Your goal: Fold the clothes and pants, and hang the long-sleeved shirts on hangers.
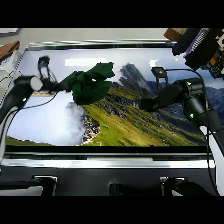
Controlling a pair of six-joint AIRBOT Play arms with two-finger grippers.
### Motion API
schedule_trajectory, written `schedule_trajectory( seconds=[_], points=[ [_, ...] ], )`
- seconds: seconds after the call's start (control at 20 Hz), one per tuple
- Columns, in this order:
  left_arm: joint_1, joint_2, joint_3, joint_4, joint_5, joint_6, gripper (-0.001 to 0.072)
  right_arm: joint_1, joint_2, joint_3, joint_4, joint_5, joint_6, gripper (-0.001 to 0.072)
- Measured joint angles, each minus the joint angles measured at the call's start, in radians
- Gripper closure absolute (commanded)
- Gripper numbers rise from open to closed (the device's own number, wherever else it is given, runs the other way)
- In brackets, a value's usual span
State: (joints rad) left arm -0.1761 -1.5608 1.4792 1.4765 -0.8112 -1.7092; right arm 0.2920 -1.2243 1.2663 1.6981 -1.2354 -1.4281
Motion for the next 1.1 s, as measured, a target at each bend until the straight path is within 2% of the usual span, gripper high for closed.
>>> schedule_trajectory(
  seconds=[0.25, 0.35, 0.4, 0.45, 0.5, 0.75, 0.95, 1.1],
  points=[
    [-0.077, -0.368, 0.439, 0.063, 0.005, -0.025, -0.0013, 0.0, 0.0, 0.0, 0.0, -0.013, 0.014, 0.068],
    [-0.087, -0.476, 0.526, 0.073, -0.004, -0.051, -0.001, 0.0, 0.0, 0.0, 0.0, -0.014, 0.019, 0.068],
    [-0.089, -0.512, 0.546, 0.077, -0.009, -0.066, 0.0155, 0.0, 0.0, 0.0, 0.0, -0.014, 0.023, 0.068],
    [-0.09, -0.536, 0.558, 0.08, -0.018, -0.081, 0.0509, 0.0, 0.0, 0.0, 0.0, -0.014, 0.026, 0.068],
    [-0.091, -0.552, 0.567, 0.085, -0.031, -0.084, 0.0684, 0.0, 0.0, 0.0, 0.0, -0.014, 0.028, 0.068],
    [-0.102, -0.481, 0.586, 0.011, -0.169, -0.021, 0.0689, 0.0, 0.0, 0.0, 0.006, -0.032, 0.058, 0.0682],
    [-0.164, -0.38, 0.581, -0.235, -0.436, 0.008, 0.0689, 0.0, 0.006, 0.0, 0.027, -0.113, 0.068, 0.0682],
    [-0.294, -0.349, 0.517, -0.361, -0.624, 0.003, 0.0689, 0.0, 0.035, 0.0, 0.05, -0.189, 0.072, 0.0682]
  ],
)
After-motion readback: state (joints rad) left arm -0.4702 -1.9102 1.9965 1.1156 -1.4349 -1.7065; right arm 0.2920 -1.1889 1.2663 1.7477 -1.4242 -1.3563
